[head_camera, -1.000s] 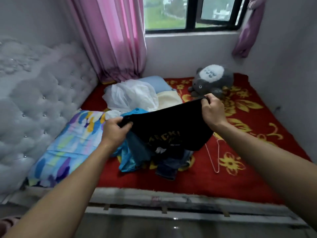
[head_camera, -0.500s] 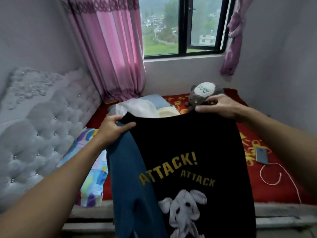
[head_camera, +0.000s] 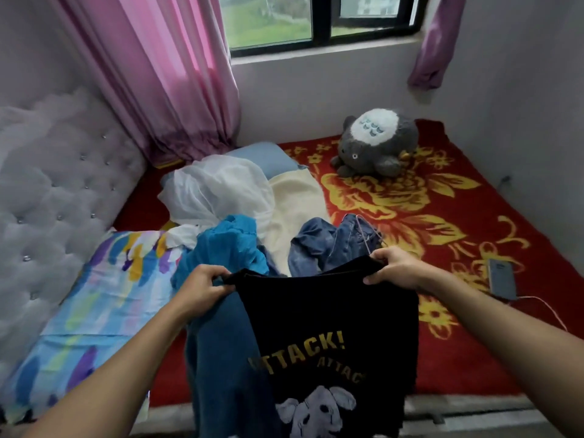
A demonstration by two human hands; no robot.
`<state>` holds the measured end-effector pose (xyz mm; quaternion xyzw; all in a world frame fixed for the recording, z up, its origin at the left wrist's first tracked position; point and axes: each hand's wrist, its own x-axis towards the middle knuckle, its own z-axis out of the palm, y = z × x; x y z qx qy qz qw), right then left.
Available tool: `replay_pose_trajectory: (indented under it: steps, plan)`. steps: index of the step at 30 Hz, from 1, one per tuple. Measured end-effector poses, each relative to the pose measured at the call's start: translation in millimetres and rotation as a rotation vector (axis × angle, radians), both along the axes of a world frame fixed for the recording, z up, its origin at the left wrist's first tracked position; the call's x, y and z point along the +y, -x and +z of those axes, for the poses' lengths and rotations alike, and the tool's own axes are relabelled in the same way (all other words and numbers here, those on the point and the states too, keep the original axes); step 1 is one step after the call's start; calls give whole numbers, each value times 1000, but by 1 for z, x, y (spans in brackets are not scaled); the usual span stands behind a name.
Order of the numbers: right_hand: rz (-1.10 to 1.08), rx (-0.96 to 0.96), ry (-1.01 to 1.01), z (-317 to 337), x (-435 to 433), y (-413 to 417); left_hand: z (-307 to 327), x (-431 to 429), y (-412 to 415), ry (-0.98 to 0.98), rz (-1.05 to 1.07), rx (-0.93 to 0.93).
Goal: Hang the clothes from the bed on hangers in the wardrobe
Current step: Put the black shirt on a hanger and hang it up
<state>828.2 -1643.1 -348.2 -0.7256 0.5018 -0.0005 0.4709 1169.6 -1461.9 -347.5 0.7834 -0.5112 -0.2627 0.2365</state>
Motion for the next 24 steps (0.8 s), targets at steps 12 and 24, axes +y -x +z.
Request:
replay_pose_trajectory:
  steps: [12,24]
  plan:
    - [-190,223,104,-196,-170,-101,-180,-185,-26,-183,446,-258]
    - [-982,372,308,-361,-227,-22,-358,-286,-23,-296,511,55]
